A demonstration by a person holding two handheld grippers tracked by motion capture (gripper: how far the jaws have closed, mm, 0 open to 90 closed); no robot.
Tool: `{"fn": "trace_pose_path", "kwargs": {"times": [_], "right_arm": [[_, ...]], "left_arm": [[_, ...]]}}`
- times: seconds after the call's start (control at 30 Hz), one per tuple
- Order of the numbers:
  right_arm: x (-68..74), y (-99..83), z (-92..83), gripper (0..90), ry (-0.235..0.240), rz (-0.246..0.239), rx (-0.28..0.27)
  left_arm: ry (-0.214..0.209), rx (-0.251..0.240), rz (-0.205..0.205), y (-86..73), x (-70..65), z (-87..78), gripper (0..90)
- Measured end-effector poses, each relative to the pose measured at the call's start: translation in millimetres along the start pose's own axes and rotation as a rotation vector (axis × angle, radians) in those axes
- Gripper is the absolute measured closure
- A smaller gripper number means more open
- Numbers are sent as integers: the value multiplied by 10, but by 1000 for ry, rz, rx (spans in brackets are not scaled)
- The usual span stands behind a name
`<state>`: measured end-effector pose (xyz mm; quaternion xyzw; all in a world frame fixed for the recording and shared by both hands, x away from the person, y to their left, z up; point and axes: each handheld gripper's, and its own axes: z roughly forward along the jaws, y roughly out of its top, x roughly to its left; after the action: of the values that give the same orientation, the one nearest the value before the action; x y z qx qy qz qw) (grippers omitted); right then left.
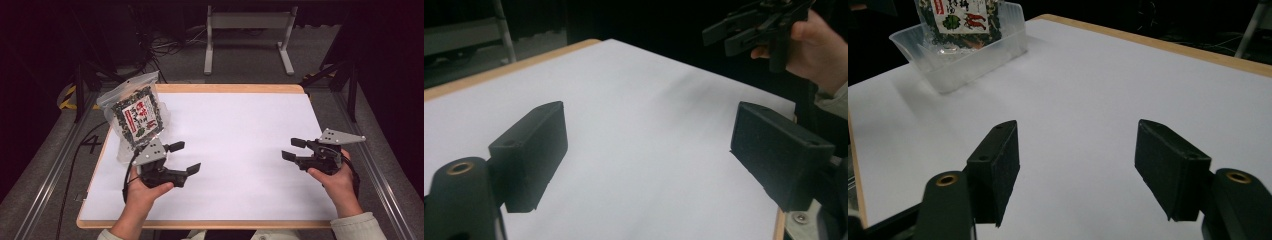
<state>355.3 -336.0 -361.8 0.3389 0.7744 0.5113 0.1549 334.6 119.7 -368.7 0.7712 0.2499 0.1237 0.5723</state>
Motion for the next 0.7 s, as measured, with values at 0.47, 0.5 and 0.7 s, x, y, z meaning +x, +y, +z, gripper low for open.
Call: {"fn": "trace_pose_path", "kwargs": {"times": [0.47,0.5,0.7], "right_arm": [[-27,-522,148,341,-55,22,61],[-21,-535,163,344,-57,18,70],[-20,-586,216,348,-55,20,86]], "left_arm": [[-71,227,15,-452,-95,686,181],[-62,232,11,-464,-93,685,181],[-45,239,6,-503,-96,685,181]]}}
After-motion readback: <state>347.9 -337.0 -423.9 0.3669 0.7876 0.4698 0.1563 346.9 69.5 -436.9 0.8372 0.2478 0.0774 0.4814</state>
